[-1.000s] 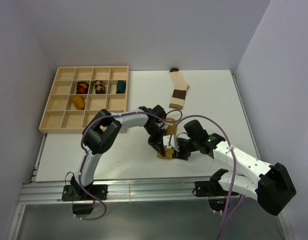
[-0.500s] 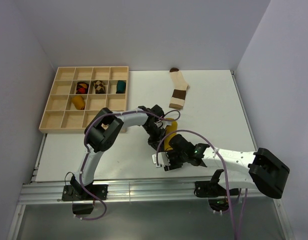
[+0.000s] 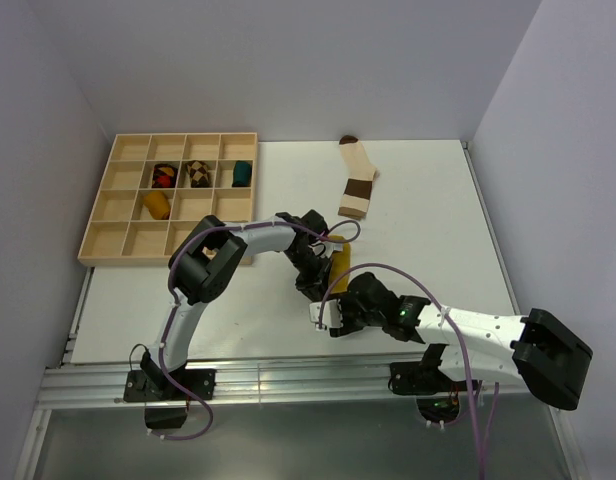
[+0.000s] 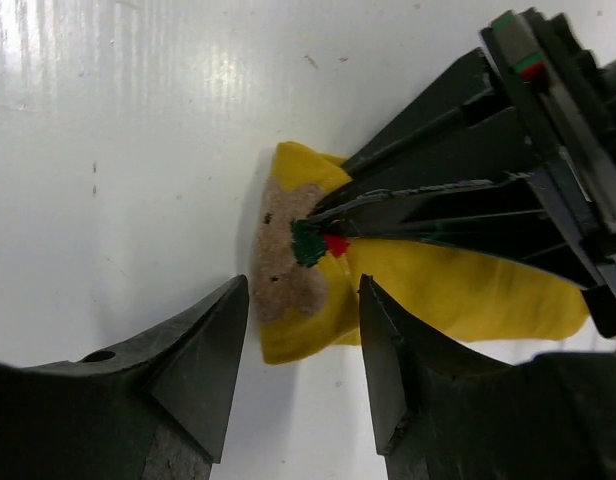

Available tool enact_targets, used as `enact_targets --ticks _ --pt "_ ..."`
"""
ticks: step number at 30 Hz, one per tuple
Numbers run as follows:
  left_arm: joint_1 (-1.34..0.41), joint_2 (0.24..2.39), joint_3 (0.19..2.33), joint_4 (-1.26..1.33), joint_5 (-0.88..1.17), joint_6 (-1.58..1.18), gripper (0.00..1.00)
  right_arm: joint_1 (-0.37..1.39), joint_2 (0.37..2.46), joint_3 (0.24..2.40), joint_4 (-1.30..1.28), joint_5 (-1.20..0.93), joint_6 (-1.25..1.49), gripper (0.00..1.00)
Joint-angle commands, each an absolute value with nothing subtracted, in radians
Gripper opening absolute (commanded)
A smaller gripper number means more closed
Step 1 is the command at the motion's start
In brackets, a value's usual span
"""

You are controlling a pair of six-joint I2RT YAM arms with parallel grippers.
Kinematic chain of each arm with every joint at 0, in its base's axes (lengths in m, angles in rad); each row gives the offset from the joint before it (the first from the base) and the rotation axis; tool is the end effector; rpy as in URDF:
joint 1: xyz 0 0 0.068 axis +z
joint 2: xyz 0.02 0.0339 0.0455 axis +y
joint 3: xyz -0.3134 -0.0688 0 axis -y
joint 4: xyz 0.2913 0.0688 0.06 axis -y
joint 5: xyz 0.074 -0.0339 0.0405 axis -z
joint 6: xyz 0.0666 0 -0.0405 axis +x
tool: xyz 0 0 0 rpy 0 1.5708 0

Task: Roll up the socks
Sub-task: Roll the sock at the center of the board.

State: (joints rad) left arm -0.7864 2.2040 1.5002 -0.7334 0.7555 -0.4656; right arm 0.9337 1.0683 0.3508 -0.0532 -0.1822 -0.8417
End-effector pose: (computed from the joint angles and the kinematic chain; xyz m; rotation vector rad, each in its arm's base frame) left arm 0.3086 -0.3739 0.1020 -0.4912 -2.5967 0.9531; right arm 0.1260 0.1905 0.1447 -1.8706 1.4058 0.2588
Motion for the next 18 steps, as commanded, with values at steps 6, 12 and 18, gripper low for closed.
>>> enact_targets --ticks 6,12,18 --pt "-0.792 2.226 1.474 -0.716 0.696 -0.437 0.02 0.942 1.089 0.361 -0.032 -0.187 -0.853 0.54" --pt "-0.793 2.227 1.47 -0.71 0.707 -0.44 0.02 0.943 1.058 0.344 -0.043 -0.212 -0.847 0.55" --pt "-0.792 2.229 1.479 -0.707 0.727 -0.439 0.04 0.946 1.137 0.394 -0.093 -0.219 -0.85 0.54"
